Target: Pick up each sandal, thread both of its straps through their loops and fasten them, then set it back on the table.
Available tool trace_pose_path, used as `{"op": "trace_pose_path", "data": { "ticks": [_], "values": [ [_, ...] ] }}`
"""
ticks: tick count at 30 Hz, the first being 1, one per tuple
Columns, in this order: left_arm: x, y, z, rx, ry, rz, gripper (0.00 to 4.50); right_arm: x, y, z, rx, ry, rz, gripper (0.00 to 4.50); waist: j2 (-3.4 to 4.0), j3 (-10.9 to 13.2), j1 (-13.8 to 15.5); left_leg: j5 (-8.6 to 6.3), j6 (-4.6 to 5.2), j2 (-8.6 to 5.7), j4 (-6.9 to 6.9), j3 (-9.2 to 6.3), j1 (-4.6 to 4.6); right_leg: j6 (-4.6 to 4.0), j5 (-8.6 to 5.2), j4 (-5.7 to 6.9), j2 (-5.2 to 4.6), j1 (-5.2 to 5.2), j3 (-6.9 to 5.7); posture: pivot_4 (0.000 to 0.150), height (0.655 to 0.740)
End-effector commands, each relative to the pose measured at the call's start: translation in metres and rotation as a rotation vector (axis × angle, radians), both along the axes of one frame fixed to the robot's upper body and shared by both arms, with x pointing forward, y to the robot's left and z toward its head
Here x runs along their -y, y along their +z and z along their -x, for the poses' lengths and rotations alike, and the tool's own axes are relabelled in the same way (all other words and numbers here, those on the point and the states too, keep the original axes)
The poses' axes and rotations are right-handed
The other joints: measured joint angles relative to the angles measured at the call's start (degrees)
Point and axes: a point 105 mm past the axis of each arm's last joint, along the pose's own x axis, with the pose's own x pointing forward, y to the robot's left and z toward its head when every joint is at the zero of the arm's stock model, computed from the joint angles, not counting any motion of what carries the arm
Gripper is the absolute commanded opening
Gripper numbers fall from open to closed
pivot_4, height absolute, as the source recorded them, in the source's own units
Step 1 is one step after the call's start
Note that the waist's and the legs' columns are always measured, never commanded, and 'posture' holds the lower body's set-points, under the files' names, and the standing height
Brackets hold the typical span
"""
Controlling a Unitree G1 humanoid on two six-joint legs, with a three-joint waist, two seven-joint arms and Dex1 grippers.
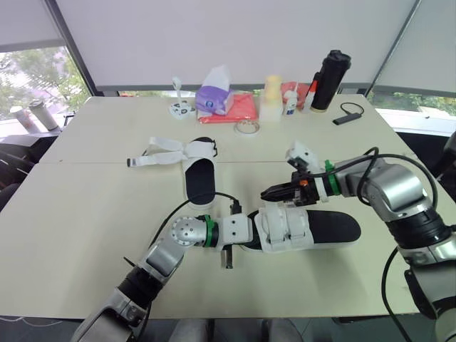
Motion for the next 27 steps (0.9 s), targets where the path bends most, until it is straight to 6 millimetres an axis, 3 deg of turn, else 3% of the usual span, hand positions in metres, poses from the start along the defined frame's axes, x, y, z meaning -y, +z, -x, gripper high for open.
{"op": "trace_pose_path", "data": {
  "ticks": [1,14,26,27],
  "values": [
    [-0.006,-0.041,0.013,-0.102,-0.007,-0.127,0.0,0.006,0.029,-0.01,0.118,-0.038,-0.02,0.03,0.0,0.0,0.0,0.0,0.0,0.0,0.0,0.0,0.0,0.0,0.0,0.0,0.0,0.0,0.0,0.15,0.7296],
    [-0.006,-0.041,0.01,-0.1,0.008,-0.118,0.0,0.014,-0.005,-0.027,0.103,-0.101,0.109,0.03,0.0,0.0,0.0,-0.01,-0.06,-0.01,0.04,0.0,0.05,-0.01,0.01,0.02,0.0,-0.07,0.0,0.15,0.7296],
    [-0.006,-0.037,0.01,-0.095,0.015,-0.11,0.0,0.025,-0.042,-0.009,0.016,-0.055,0.271,0.03,0.0,0.0,0.1,-0.03,-0.09,-0.01,0.04,-0.02,0.12,0.0,0.0,0.02,0.0,0.0,0.0,0.15,0.7296],
    [-0.005,-0.037,0.01,-0.094,0.014,-0.11,0.0,0.026,-0.043,-0.01,0.016,-0.061,0.275,0.32,0.0,0.0,0.1,-0.02,-0.08,-0.02,0.04,-0.02,0.12,0.01,-0.01,0.02,-0.01,0.0,0.0,0.15,0.7296]
  ]
}}
